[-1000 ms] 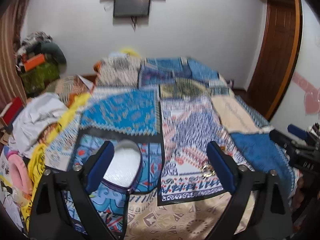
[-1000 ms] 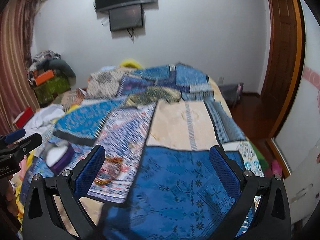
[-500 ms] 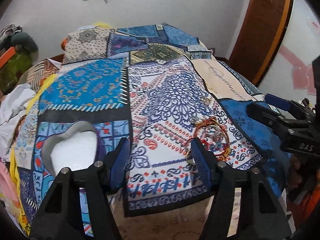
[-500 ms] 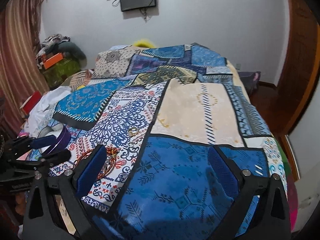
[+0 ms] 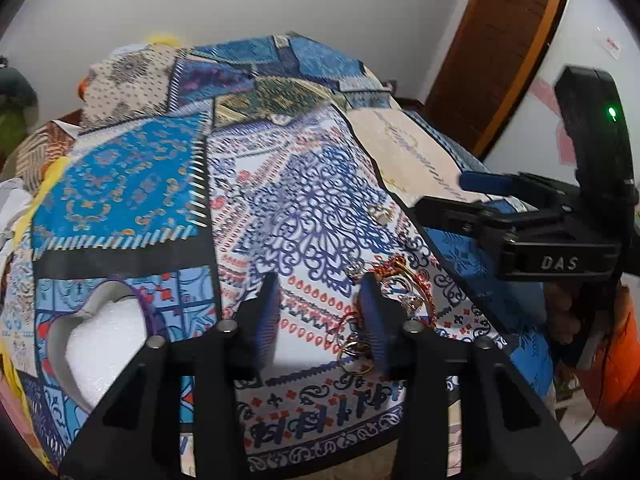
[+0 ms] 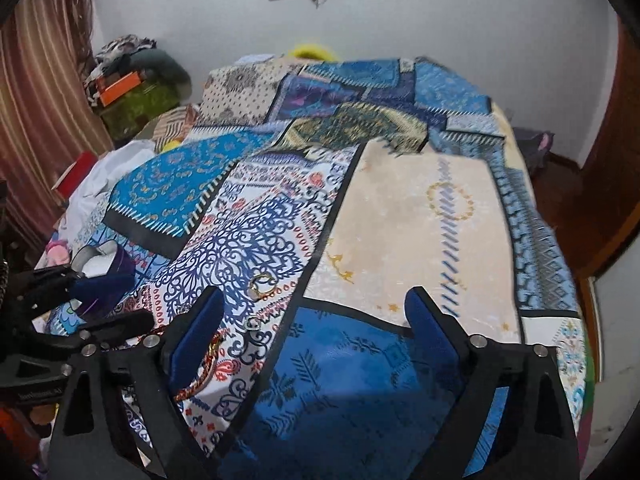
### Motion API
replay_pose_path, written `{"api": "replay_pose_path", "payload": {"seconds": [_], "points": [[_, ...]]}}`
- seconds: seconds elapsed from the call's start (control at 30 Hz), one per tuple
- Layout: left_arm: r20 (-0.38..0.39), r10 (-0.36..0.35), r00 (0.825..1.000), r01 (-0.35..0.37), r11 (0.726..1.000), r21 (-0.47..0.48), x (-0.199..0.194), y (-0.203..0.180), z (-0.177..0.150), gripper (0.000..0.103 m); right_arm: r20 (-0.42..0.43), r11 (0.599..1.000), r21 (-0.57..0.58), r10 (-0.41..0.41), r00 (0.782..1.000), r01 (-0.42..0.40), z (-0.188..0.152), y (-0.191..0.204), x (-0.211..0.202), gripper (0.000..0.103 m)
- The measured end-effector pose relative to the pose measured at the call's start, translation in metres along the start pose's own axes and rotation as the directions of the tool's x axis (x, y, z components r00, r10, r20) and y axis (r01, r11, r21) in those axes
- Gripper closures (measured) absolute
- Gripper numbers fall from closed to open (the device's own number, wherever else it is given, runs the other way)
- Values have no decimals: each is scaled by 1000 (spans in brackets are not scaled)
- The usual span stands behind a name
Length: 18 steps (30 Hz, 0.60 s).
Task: Organize jewelry
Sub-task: 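Grasp a ring from the jewelry pile with the left tool while the right tool approaches a gold ring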
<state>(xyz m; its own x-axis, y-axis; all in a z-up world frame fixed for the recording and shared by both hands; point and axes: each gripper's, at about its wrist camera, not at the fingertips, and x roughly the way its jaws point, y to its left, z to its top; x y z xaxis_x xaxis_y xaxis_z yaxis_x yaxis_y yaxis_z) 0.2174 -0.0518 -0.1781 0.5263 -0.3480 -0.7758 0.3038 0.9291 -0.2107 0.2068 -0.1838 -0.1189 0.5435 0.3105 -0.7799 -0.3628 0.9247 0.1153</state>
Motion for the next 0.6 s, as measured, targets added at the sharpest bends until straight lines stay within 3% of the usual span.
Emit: {"api": "replay_pose_path", "payload": {"seconds": [0.13, 0.37, 0.6], "points": [[-19, -26, 999, 26, 1000, 14, 6, -3, 2, 71, -29, 999, -17, 30, 999, -30, 2, 1, 9, 22], [-33, -69, 997, 69, 998, -6, 13, -3, 8, 82, -82, 994, -86, 67, 994, -74, 1, 7, 21, 57], [-47, -81, 996, 81, 997, -13, 20, -3, 9, 88, -105, 988, -104, 104, 989, -115, 5, 11, 28, 68]]}}
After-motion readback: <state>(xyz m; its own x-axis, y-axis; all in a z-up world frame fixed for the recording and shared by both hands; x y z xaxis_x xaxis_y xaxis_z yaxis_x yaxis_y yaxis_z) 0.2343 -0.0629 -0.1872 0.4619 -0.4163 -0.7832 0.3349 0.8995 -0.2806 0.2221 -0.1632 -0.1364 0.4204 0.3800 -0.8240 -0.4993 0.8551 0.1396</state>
